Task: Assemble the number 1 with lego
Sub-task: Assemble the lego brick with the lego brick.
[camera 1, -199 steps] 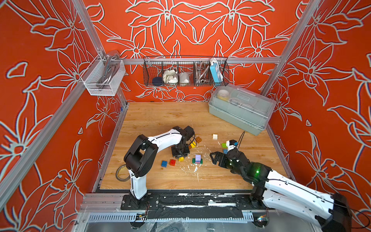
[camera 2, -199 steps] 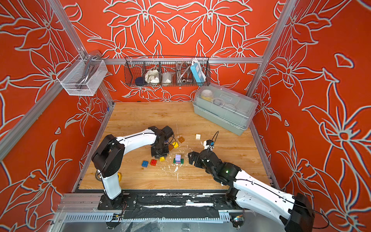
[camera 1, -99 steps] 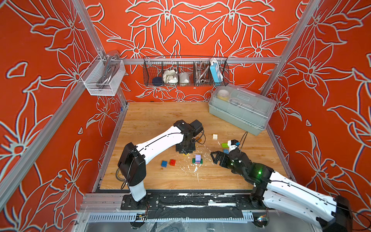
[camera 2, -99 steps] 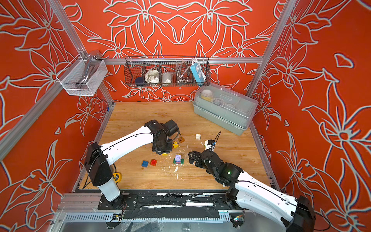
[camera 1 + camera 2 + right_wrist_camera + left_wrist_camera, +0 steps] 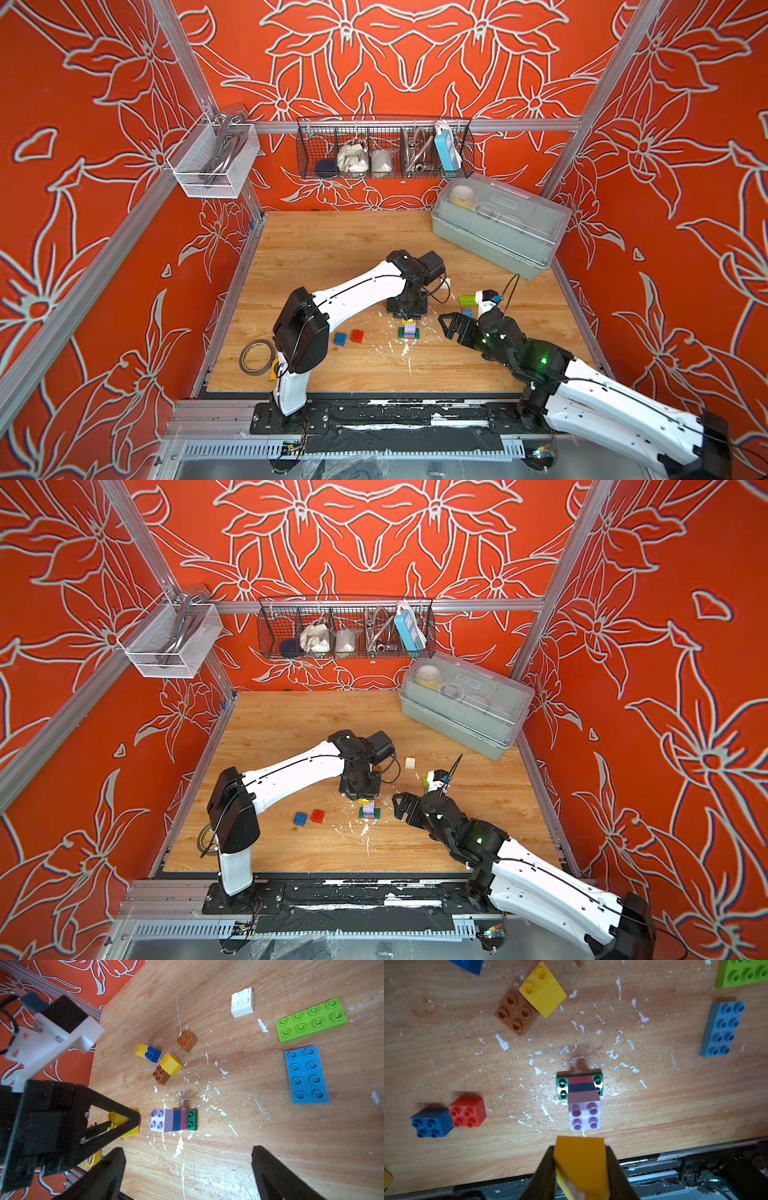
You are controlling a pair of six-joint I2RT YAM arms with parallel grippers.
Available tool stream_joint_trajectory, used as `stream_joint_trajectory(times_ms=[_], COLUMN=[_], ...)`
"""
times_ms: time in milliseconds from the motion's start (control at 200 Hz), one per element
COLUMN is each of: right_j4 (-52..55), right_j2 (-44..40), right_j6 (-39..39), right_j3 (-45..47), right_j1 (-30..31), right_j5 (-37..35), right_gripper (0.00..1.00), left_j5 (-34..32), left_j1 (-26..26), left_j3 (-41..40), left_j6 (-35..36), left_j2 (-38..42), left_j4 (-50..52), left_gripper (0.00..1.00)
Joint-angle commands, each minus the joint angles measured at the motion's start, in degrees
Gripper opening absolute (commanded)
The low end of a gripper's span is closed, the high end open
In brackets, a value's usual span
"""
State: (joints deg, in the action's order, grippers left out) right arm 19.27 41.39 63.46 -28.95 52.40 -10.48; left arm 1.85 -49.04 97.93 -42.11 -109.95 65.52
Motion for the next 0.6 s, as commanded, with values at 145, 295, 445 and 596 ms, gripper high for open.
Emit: stream_joint_trajectory(times_ms=[145, 295, 445, 596], right_j4=[0.7, 0.5, 0.5, 0.4], right_j2=[-0.3, -0.2, -0.2, -0.1], right_j6=[0.1, 0.0, 0.1, 0.1], right_j3=[1.3, 1.3, 1.3, 1.3], right_j1=[-0.2, -0.2, -0.2, -0.2], right_j5=[-1.6, -1.5, -1.4, -1.4], right_gripper=[1.0, 1.0, 1.0, 1.0], left_j5=[0.9, 0.4, -0.4, 0.0], left_j1=[0.1, 0.1, 0.1, 0.1], left_j3=[-1.2, -1.9, -2.0, -2.1], left_j6=[1.9, 1.5, 1.2, 1.1], left_j2=[-1.9, -2.6, -3.2, -3.3], left_j4=[-2.0, -2.0, -1.9, -2.6], left_gripper=[0.14, 0.14, 0.13, 0.13])
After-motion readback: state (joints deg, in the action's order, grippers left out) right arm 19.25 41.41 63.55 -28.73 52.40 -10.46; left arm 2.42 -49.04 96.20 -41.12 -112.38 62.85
